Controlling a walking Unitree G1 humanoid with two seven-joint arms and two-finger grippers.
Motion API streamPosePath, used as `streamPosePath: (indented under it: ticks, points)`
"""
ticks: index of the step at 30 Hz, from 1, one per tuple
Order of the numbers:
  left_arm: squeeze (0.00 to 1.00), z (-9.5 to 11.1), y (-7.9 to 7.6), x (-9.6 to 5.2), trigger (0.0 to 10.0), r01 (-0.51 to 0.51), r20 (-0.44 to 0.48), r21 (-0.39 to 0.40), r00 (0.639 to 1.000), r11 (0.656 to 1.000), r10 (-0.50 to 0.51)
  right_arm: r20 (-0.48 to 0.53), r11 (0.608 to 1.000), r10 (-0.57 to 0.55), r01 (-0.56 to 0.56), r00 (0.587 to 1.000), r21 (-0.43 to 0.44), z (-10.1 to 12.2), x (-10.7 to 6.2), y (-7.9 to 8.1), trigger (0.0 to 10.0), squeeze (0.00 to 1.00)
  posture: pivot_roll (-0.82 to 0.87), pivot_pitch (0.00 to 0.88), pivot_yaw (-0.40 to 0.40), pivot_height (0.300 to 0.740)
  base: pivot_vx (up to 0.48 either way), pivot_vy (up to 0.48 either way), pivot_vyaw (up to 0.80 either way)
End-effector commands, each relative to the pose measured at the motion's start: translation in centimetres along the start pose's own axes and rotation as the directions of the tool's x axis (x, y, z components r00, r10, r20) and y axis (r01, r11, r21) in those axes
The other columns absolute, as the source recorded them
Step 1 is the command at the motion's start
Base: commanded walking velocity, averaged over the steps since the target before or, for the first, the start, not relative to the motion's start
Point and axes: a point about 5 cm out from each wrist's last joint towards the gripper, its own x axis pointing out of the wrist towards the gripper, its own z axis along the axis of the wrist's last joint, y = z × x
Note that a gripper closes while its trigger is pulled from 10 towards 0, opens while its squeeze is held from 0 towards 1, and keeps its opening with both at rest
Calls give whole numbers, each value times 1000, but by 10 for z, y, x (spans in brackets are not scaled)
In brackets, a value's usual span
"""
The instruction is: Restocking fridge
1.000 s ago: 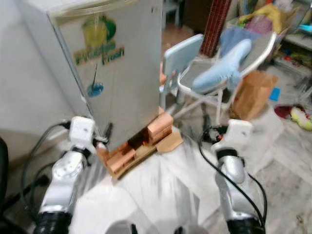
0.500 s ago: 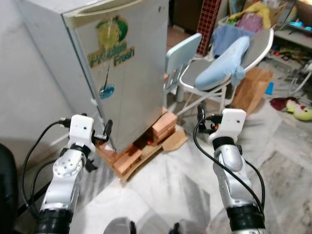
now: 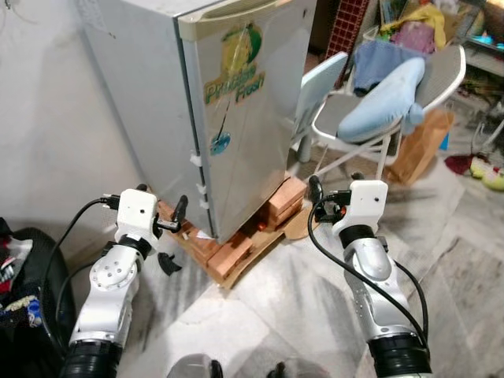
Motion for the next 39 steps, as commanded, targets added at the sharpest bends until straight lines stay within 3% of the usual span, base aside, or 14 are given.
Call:
streamPosePath:
  ticks: [1, 7, 16, 23, 32, 39]
  points:
    - [0, 1, 5, -1, 10000, -19, 0, 16, 1000, 1000, 19, 33, 1000, 13, -13, 999, 10, 8, 4, 3, 10000, 0, 8, 14, -40, 740, 0, 0, 0]
    - [0, -1, 2, -1, 10000, -34, 6, -2, 999, 999, 34, 18, 999, 43, -43, 999, 24, 7, 3, 8, 10000, 0, 4, 12, -50, 740, 0, 0, -144]
    - [0, -1, -4, -1, 10000, -10, 15, -9, 1000, 1000, 10, 28, 998, 49, -50, 998, 33, 8, 2, 9, 10000, 0, -3, 16, -52, 740, 0, 0, -800]
    - [0, -2, -5, 0, 10000, -14, 12, -23, 1000, 1000, 14, 38, 999, 43, -44, 998, 15, 10, 1, 7, 10000, 0, -6, 18, -52, 740, 284, 369, -750]
    - [0, 0, -9, -1, 10000, 8, 30, 13, 1000, 1000, -9, 60, 999, 48, -48, 997, 8, 12, 0, 9, 10000, 0, -6, 23, -49, 740, 292, 379, 0]
    - [0, -1, -13, -1, 10000, 21, 30, -2, 999, 1000, -21, 56, 1000, 14, -14, 998, -8, 11, 0, 3, 10000, 0, -5, 25, -49, 740, 426, 69, 0]
